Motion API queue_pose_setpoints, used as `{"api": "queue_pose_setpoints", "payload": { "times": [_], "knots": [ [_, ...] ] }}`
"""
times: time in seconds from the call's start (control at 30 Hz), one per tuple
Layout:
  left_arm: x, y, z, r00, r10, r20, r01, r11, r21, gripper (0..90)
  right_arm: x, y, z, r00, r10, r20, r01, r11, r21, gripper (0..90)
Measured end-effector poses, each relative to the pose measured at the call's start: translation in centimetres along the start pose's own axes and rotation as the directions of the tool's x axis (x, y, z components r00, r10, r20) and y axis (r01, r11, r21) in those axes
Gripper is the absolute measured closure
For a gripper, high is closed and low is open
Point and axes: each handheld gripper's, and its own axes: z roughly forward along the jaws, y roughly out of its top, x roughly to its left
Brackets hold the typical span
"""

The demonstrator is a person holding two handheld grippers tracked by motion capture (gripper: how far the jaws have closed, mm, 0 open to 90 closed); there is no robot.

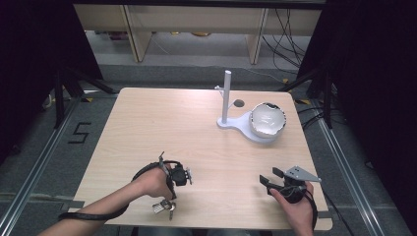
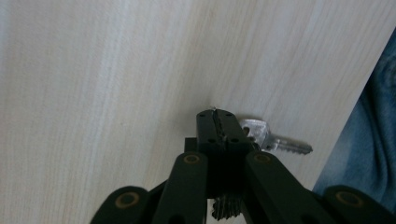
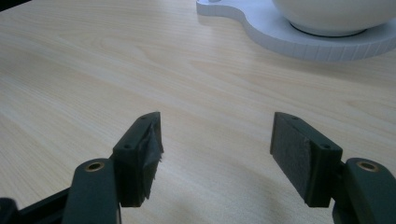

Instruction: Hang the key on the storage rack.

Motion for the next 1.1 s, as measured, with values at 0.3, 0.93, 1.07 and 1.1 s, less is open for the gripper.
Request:
{"api": "queue_pose_setpoints", "payload": {
  "times": [0.3,0.93,1.07,1.1],
  "knots": [
    [0.0,-0.1,-0.8,0.9934,-0.114,-0.004,0.114,0.9931,-0.028,49.8,0.0,0.0,0.1,1.0,-0.003,0.001,0.003,1.0,0.008,34.9],
    [-1.7,0.8,0.3,0.9777,-0.197,-0.071,0.203,0.975,0.089,30.6,0.0,0.0,0.0,1.0,-0.005,0.002,0.005,1.0,0.016,34.6],
    [-1.9,0.5,0.7,0.976,-0.206,-0.07,0.213,0.9706,0.112,29.3,0.0,0.0,0.0,1.0,-0.002,-0.004,0.002,1.0,0.016,34.5],
    [-1.9,0.5,0.7,0.9757,-0.206,-0.073,0.214,0.9706,0.11,29.3,0.0,0.0,0.1,1.0,-0.001,-0.006,0.001,1.0,0.015,34.6]
  ]
}}
